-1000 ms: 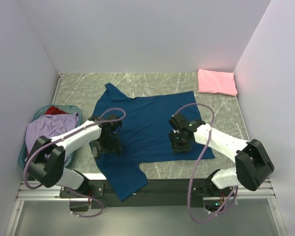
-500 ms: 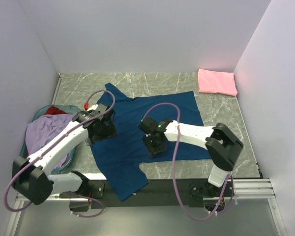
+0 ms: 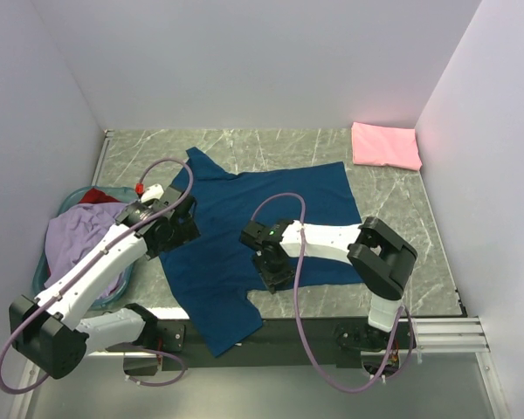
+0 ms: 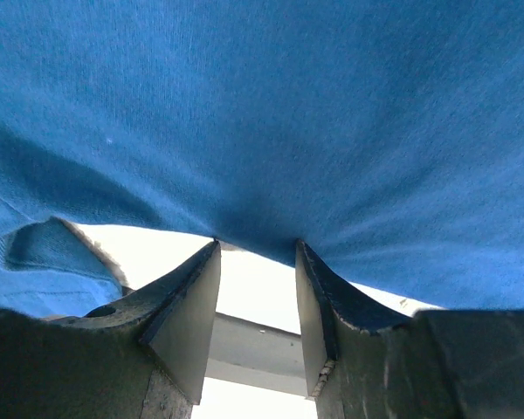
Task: Fold and stack the t-shirts
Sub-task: Flatten the tshirt out
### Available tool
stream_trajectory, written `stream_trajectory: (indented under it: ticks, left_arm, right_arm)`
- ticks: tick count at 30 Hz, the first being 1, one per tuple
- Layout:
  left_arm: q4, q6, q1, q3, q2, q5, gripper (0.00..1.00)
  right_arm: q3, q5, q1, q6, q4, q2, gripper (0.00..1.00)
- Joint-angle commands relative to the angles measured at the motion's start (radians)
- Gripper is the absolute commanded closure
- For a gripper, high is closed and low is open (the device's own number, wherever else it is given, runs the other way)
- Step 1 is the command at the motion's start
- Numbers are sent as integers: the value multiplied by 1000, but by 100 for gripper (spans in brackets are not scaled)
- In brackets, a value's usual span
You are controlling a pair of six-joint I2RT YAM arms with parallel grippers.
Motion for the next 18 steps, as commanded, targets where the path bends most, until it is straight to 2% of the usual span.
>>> stream_trajectory:
  ticks: [1, 9, 12, 13, 18]
  left_arm:
    - [-13, -15, 6, -7, -32, -39, 1]
    - [63, 42, 34, -6, 5, -1, 1]
    - [144, 91, 78, 20, 55, 18, 0]
    - [168, 108, 97, 33, 72, 41, 1]
    - [326, 197, 274, 170, 247, 163, 1]
  right_arm:
    - [13, -11, 15, 3, -56, 6, 53]
    - [45, 38, -12, -50, -42, -121, 52]
    - [47, 57, -110, -74, -10, -180, 52]
    - [45, 49, -191, -82, 0, -206, 52]
    - [84, 41, -429, -103, 92, -246, 51]
